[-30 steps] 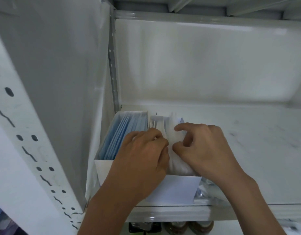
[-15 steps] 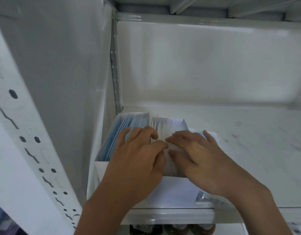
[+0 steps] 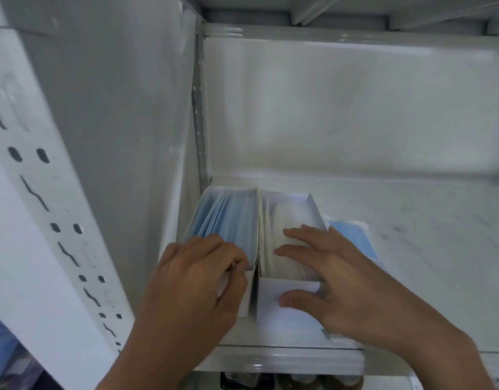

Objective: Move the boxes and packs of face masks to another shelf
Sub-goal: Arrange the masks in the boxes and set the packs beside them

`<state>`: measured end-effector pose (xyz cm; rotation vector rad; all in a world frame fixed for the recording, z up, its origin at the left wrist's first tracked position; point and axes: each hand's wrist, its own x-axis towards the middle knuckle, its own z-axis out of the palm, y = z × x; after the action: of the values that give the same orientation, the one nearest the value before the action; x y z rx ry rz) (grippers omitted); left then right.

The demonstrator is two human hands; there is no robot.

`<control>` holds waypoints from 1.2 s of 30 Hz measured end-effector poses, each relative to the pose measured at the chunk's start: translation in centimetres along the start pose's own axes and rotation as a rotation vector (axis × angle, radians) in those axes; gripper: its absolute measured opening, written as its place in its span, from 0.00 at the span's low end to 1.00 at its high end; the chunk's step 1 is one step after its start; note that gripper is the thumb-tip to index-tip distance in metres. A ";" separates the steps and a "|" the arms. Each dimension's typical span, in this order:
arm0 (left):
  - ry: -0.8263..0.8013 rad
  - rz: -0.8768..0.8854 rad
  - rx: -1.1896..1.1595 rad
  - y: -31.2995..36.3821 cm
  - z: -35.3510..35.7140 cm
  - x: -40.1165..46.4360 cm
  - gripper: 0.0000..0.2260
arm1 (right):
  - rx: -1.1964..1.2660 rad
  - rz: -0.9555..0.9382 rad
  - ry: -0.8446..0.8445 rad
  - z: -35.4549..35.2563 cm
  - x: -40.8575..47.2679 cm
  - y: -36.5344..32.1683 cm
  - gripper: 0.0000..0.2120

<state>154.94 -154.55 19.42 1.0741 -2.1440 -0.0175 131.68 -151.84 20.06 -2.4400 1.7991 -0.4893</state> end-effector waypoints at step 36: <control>-0.340 -0.319 0.208 -1.6 0.1 7.4 0.20 | 0.098 -0.105 0.227 1.6 1.1 -3.4 0.16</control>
<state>153.09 -160.80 23.34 1.6261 -2.2823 -0.1375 135.60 -152.02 19.64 -2.5082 1.6811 -0.8738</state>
